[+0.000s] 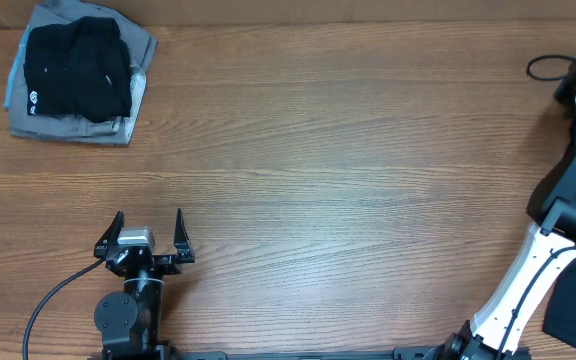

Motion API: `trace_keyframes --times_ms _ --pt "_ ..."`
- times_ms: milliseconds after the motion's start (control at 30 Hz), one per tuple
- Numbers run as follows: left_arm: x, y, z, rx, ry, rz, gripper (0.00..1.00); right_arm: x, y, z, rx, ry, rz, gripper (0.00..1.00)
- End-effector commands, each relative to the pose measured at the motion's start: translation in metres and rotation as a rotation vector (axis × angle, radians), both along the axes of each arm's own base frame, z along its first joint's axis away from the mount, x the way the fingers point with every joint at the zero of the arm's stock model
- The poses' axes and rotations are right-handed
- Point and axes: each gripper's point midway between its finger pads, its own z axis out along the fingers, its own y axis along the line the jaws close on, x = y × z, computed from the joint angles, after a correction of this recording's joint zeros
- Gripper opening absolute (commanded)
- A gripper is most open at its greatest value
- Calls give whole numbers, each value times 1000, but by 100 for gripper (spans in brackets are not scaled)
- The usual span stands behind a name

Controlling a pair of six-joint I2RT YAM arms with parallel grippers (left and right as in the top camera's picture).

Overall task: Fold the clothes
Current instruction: 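Reach the right gripper to the light-blue T-shirt at right and grasp it, then drag the light-blue T-shirt leftward and lay it across the table center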

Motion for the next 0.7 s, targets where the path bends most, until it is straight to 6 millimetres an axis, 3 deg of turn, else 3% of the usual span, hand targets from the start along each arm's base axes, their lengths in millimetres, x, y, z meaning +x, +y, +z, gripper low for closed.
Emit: trace_keyframes --times_ms 0,167,233,367,433,500,667 --pt "0 0 0 17 -3 2 100 4 2 110 -64 -218 -48 4" --pt "0 0 0 17 -3 2 100 10 39 162 -47 -299 24 4" --pt "0 0 0 17 -3 2 100 17 65 185 -30 -344 80 4" --pt "0 0 0 17 -3 2 100 31 135 229 11 -428 230 4" --pt "0 0 0 17 -3 2 100 38 179 246 42 -460 320 4" --pt "0 0 0 17 -3 2 100 43 236 256 120 -483 445 4" --pt "0 0 0 17 -3 2 100 40 404 245 449 -476 700 4"
